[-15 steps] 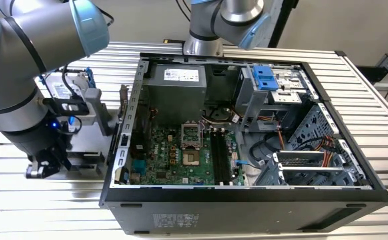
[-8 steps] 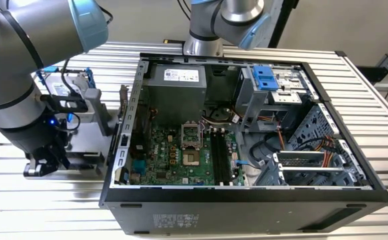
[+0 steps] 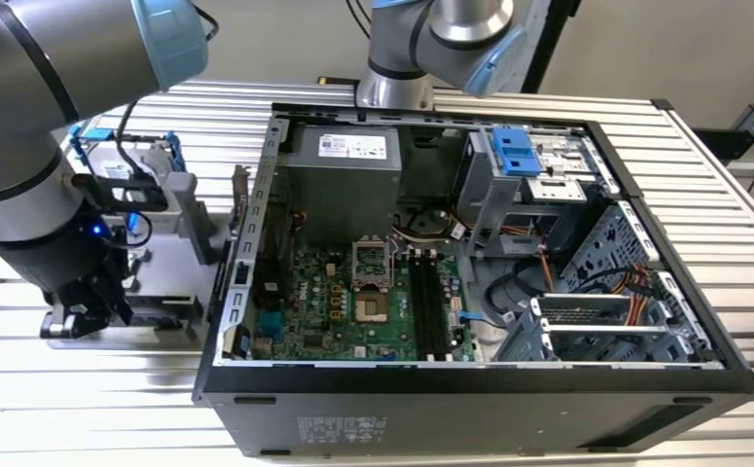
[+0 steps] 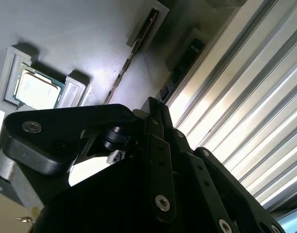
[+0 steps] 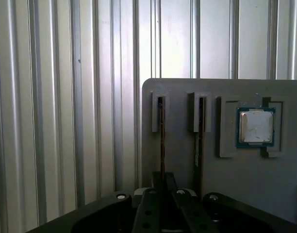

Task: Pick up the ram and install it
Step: 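Pick up the ram and move it above insertion slot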

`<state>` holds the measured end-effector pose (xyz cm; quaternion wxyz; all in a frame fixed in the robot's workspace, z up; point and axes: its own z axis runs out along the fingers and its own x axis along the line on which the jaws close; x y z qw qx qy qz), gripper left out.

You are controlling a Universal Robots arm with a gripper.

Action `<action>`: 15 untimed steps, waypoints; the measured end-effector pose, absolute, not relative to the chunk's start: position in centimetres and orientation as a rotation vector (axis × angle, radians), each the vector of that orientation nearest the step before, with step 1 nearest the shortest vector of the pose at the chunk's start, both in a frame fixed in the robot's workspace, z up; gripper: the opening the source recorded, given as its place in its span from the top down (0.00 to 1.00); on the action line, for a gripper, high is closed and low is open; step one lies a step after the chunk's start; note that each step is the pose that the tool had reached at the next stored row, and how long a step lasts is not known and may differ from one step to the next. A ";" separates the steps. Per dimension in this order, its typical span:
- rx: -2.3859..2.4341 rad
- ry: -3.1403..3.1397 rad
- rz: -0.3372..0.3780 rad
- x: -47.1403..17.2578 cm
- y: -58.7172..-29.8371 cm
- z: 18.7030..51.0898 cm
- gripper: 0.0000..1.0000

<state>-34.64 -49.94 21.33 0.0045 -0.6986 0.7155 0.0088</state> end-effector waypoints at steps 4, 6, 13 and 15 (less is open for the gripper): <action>-2.188 2.241 0.028 -34.6 -49.9 21.7 1.00; -2.188 2.241 0.027 -34.6 -49.9 21.9 1.00; -2.188 2.241 0.027 -34.6 -49.9 22.9 1.00; -2.188 2.241 0.028 -34.6 -49.9 23.3 1.00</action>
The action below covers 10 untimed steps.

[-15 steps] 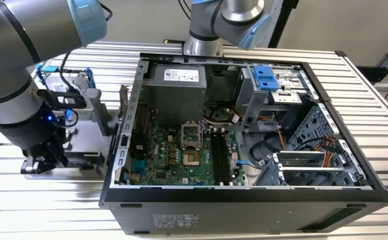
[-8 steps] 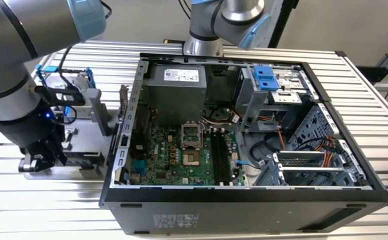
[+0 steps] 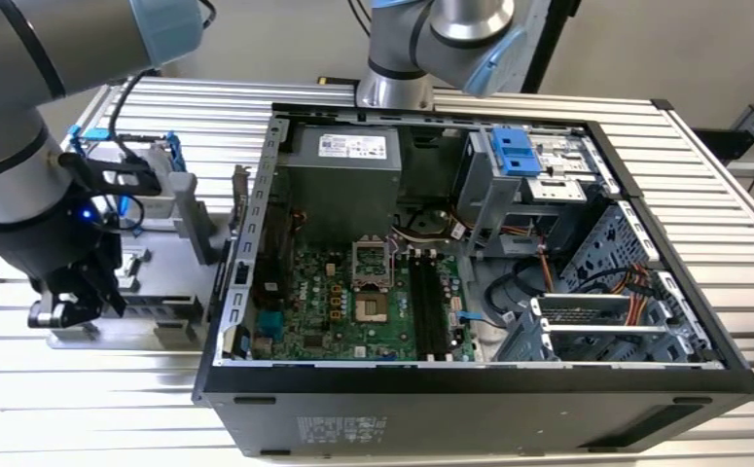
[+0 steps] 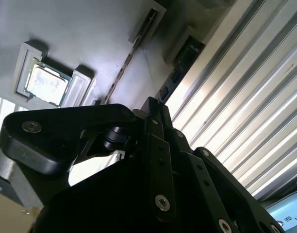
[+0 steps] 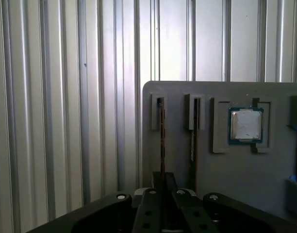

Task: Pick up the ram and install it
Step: 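Pick up the ram and move it above insertion slot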

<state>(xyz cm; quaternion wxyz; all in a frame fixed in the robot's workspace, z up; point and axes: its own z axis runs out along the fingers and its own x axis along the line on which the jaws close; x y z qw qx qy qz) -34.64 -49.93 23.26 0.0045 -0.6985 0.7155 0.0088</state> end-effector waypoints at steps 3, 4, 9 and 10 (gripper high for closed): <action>-2.188 2.241 0.027 -34.6 -49.9 23.7 1.00; -2.188 2.241 0.027 -34.6 -49.9 23.8 1.00; -2.188 2.241 0.027 -34.6 -49.9 24.4 1.00; -2.188 2.241 0.028 -34.6 -49.9 24.5 1.00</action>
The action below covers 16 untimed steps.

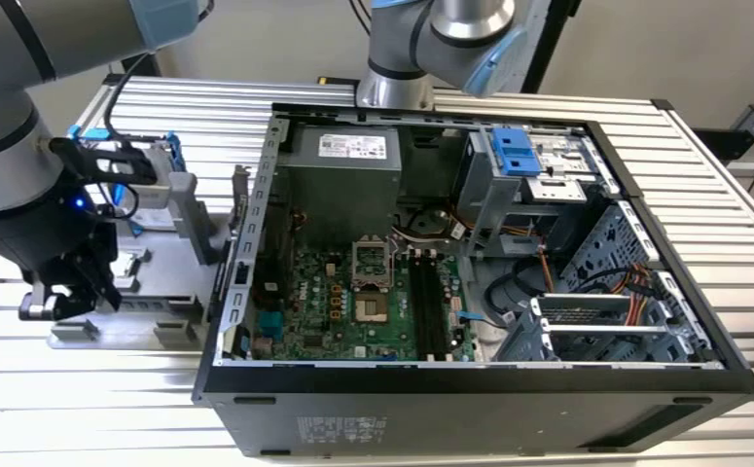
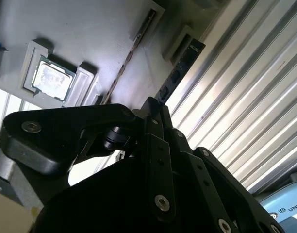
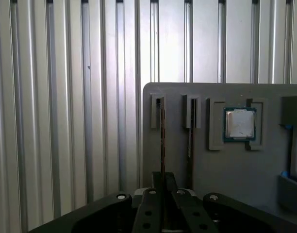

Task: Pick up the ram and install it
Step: 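Pick up the ram and move it above insertion slot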

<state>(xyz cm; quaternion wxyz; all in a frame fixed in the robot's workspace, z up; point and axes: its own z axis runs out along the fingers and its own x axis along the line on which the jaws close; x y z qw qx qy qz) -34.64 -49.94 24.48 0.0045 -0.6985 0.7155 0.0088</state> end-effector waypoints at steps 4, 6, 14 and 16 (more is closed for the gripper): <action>-2.188 2.241 0.027 -34.6 -49.9 25.0 1.00; -2.188 2.241 0.028 -34.6 -49.9 25.2 1.00; -2.188 2.241 0.027 -34.6 -49.9 25.9 1.00; -2.188 2.241 0.027 -34.6 -49.9 26.1 1.00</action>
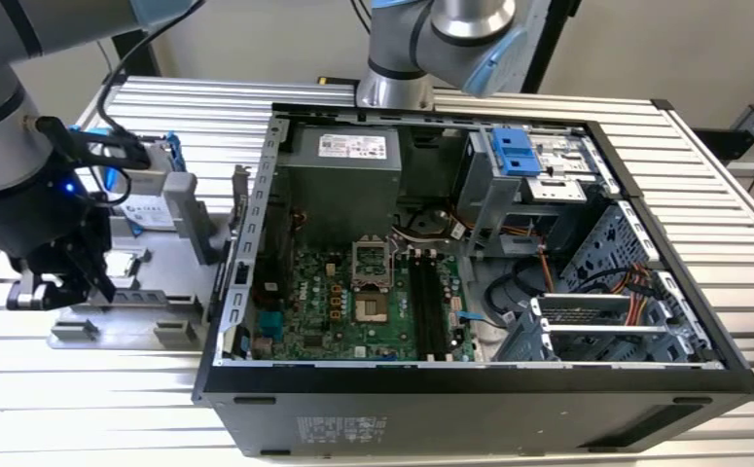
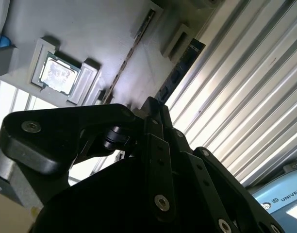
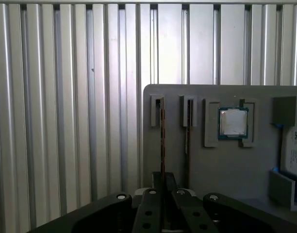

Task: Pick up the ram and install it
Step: 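Pick up the ram and move it above insertion slot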

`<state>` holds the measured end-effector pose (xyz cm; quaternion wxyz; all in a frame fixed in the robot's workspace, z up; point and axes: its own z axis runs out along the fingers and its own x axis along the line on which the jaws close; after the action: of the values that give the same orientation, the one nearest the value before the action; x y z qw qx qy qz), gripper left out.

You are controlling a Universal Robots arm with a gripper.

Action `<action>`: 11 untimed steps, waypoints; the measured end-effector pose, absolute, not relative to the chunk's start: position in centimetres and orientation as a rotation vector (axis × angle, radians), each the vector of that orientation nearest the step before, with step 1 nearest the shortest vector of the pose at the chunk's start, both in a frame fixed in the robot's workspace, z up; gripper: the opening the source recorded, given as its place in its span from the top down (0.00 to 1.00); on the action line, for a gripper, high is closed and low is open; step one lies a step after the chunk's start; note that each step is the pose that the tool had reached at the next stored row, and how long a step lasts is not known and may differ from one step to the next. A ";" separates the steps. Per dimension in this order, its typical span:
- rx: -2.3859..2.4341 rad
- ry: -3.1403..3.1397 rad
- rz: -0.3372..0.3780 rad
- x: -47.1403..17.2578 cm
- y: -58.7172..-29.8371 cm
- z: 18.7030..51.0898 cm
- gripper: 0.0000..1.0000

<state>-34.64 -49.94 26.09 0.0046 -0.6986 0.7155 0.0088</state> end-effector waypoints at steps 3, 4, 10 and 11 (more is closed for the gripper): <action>-2.188 2.241 0.027 -34.6 -49.9 26.4 1.00; -2.188 2.241 0.027 -34.6 -49.9 26.4 1.00; -2.188 2.241 0.027 -34.7 -49.9 27.0 1.00; -2.188 2.241 0.027 -34.7 -49.9 27.1 1.00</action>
<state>-34.66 -49.94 27.09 0.0047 -0.6985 0.7155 0.0086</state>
